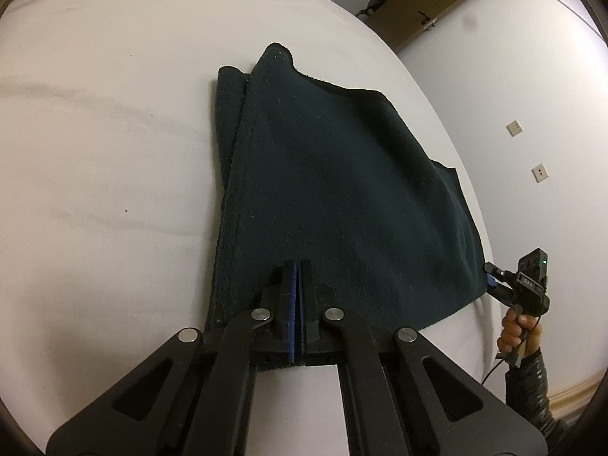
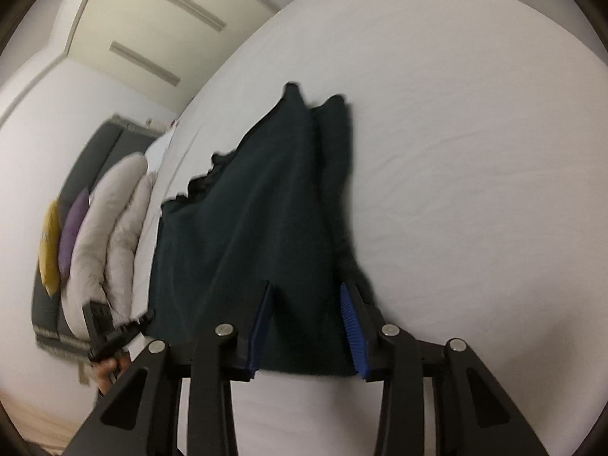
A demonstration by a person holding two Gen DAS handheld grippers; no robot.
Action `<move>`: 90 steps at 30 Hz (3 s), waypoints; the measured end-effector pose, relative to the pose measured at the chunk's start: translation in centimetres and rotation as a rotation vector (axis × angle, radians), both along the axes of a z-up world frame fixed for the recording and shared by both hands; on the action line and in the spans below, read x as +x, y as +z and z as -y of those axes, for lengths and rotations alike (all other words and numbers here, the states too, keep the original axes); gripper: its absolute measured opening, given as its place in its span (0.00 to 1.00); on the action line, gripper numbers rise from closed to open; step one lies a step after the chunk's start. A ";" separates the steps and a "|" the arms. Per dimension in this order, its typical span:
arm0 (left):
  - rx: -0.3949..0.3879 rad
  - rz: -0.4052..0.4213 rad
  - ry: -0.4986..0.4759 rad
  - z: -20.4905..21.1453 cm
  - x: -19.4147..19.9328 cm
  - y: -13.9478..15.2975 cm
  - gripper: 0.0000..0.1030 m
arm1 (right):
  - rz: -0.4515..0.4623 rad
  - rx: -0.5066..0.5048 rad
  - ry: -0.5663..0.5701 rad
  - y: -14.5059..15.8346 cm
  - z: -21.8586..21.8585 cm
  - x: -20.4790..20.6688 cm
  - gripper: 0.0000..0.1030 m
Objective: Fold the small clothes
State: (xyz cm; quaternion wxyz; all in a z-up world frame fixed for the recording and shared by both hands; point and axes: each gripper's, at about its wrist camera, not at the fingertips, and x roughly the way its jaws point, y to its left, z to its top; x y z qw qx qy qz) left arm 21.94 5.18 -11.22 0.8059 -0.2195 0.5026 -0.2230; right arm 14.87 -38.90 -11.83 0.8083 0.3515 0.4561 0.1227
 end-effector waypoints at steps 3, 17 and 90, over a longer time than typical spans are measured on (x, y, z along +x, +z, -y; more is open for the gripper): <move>-0.001 0.002 0.001 -0.1 -0.4 -0.2 0.00 | -0.004 -0.006 0.033 -0.2 -0.6 0.3 0.36; -0.036 -0.003 0.060 -2.7 -4.1 -1.0 0.00 | 0.032 -0.052 0.055 0.9 -1.4 -0.6 0.10; -0.012 0.026 0.073 -3.9 -4.8 -1.9 0.07 | -0.030 0.131 -0.101 -3.3 1.3 -3.7 0.06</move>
